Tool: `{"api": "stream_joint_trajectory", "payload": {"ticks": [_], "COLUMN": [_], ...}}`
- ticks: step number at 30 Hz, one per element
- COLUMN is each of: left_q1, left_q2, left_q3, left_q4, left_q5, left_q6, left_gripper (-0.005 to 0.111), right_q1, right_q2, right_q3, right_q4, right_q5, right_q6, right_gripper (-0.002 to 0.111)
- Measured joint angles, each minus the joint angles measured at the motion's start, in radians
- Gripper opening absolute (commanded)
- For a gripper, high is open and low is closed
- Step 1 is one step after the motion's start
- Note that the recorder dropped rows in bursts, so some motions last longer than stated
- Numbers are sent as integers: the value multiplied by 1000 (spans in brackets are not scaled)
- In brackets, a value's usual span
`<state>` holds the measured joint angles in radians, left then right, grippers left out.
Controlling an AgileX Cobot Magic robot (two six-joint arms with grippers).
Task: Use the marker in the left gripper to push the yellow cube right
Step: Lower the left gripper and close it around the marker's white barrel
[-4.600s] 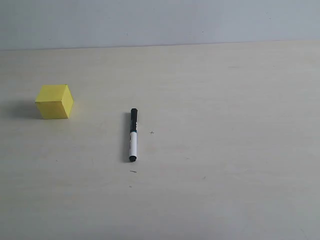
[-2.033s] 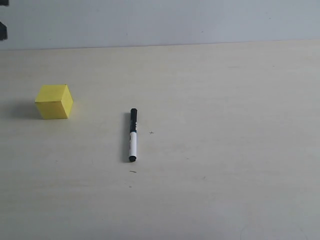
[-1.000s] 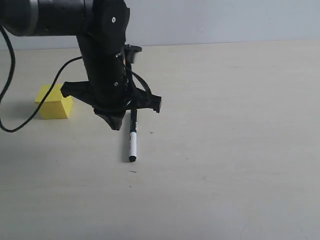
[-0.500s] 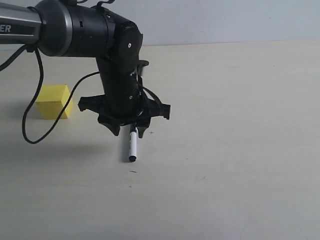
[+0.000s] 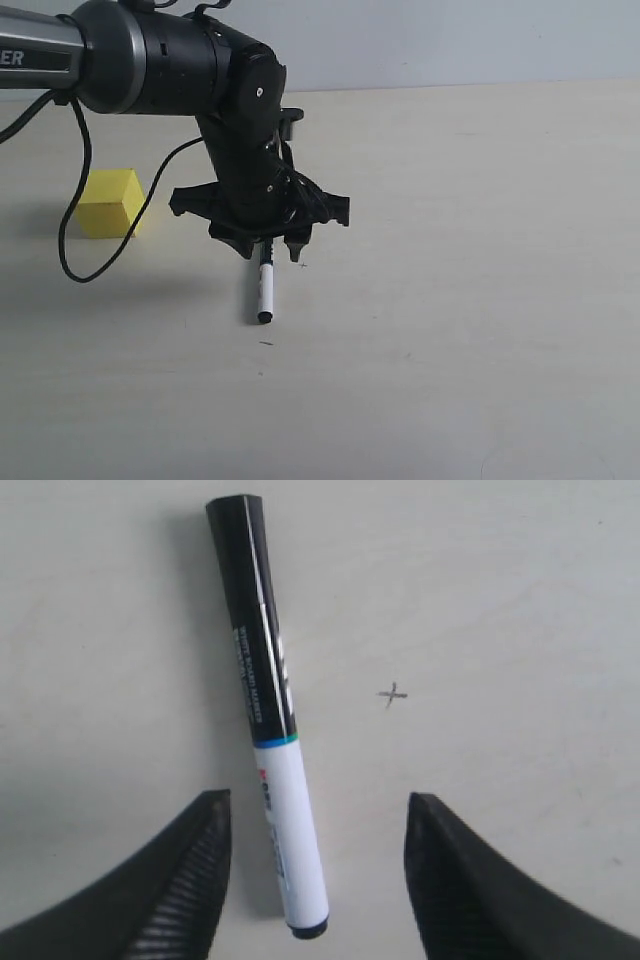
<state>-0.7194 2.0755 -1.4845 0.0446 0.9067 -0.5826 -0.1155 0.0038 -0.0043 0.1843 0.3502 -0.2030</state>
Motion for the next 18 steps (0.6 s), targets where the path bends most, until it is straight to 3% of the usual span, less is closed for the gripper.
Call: {"api": "stream_joint_trajectory", "payload": {"ticks": [18], "left_q1": [0], "left_q2": [84], "left_q3": [-2], "left_q4": [21], "left_q5": [0], "left_q6": [0], "left_gripper": [52], "right_q1": [0], "right_q2": [0], "right_q3": [0], "right_q4": [0], "right_q5": [0], "right_q6": [0], "right_gripper": [0]}}
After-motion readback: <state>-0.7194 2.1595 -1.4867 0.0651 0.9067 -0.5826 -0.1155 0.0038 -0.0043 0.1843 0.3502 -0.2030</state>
